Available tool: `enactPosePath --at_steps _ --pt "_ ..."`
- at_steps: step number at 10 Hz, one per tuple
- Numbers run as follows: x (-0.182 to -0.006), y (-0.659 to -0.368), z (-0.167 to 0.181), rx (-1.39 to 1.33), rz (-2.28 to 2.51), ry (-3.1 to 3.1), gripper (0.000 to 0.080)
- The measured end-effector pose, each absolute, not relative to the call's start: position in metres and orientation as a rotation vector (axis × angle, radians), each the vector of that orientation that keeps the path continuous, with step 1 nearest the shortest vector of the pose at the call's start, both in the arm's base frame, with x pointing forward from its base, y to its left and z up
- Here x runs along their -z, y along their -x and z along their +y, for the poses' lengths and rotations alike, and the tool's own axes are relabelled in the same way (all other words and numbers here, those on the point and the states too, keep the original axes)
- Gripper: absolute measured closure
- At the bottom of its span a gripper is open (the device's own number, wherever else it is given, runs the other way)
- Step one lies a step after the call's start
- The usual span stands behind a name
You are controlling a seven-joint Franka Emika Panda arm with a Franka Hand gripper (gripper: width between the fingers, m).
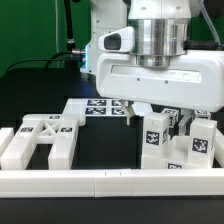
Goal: Assemble chair
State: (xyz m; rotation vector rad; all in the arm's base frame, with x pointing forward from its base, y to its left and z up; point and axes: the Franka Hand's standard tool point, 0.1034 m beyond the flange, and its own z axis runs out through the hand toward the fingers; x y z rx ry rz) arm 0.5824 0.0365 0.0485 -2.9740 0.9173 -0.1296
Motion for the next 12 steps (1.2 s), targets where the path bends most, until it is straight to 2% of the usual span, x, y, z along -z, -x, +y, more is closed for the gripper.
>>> enactPosePath --at_steps 5,8,12 --pt "-0.049 -0.579 0.042 0.138 0.733 3.026 0.015" --pt "-0.033 -0.565 0.053 0.154 0.703 3.041 0.015" --pt "-0.012 -0.556 0.048 0.121 0.711 3.062 0.015"
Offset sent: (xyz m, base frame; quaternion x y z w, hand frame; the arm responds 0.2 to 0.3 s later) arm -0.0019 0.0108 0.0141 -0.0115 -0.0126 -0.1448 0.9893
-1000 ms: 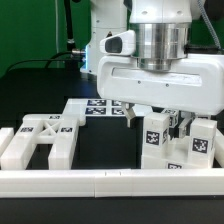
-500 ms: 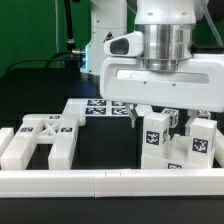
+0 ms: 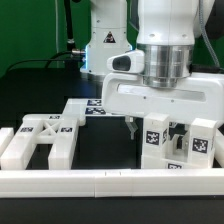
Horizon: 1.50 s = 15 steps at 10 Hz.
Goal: Assemble chair
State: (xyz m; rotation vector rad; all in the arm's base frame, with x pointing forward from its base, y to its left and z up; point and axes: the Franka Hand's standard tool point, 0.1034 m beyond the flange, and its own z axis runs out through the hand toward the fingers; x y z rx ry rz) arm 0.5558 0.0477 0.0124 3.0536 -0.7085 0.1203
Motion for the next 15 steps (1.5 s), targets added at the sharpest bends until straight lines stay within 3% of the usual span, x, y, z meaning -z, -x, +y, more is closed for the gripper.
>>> enactPosePath --at_steps 4,5,6,7,8,13,15 --pt "-0.007 -0.554 0.047 -0.121 -0.722 -3.045 0.015" --pt "-0.007 -0.554 0.047 -0.121 -0.722 -3.046 0.0257" --pt "-0.006 -0.554 0.047 -0.121 -0.721 -3.046 0.0257" --pt "-0.006 -0.554 0.047 -0.121 -0.721 -3.046 0.0441" --pt "-0.006 -0.554 0.047 -0.121 -0.721 -3.045 0.0554" --pt "-0.012 -0.555 0.044 -0.12 -0.696 -3.054 0.0553" --pt "-0.043 -0.56 0.035 -0.091 -0.613 -3.093 0.0553"
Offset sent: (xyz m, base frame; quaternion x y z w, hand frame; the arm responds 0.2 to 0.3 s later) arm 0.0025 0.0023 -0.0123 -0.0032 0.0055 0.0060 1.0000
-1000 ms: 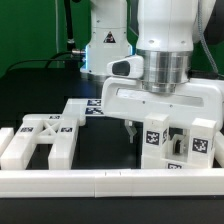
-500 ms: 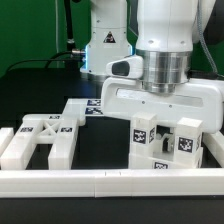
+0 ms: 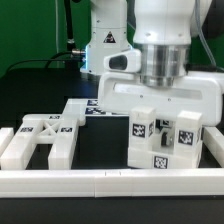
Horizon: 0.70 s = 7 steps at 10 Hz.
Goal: Assemble chair
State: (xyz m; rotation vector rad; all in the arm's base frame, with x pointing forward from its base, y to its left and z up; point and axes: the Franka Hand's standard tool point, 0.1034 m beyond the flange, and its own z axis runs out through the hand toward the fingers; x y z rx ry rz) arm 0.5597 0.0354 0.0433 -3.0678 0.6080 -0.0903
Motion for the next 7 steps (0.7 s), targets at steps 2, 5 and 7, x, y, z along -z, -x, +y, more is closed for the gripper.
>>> enactPosePath --at_steps 2,5,7 --pt "-0.078 -0.565 0.017 0.074 0.53 3.057 0.0551" --pt "-0.081 -0.562 0.013 -0.016 0.542 3.048 0.0551" --pt "-0.08 -0.55 0.005 -0.3 0.434 3.024 0.0551"
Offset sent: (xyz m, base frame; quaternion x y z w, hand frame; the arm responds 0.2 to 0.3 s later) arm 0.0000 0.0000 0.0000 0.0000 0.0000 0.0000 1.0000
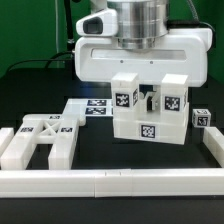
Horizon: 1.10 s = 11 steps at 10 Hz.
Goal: Assemble chair
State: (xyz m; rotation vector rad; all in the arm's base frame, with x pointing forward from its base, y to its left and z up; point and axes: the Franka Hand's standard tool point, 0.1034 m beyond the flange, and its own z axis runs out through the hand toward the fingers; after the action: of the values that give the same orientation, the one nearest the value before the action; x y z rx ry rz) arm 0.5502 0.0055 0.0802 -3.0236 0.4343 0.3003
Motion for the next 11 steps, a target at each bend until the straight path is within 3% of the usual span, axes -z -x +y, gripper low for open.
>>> enactPosePath --at_steps 3,11 --pt "-0.093 -0.545 -0.004 -0.631 0.307 2.936 0.0551" --pt "-0.073 -0.521 -0.014 -1.422 0.14 2.579 0.0551"
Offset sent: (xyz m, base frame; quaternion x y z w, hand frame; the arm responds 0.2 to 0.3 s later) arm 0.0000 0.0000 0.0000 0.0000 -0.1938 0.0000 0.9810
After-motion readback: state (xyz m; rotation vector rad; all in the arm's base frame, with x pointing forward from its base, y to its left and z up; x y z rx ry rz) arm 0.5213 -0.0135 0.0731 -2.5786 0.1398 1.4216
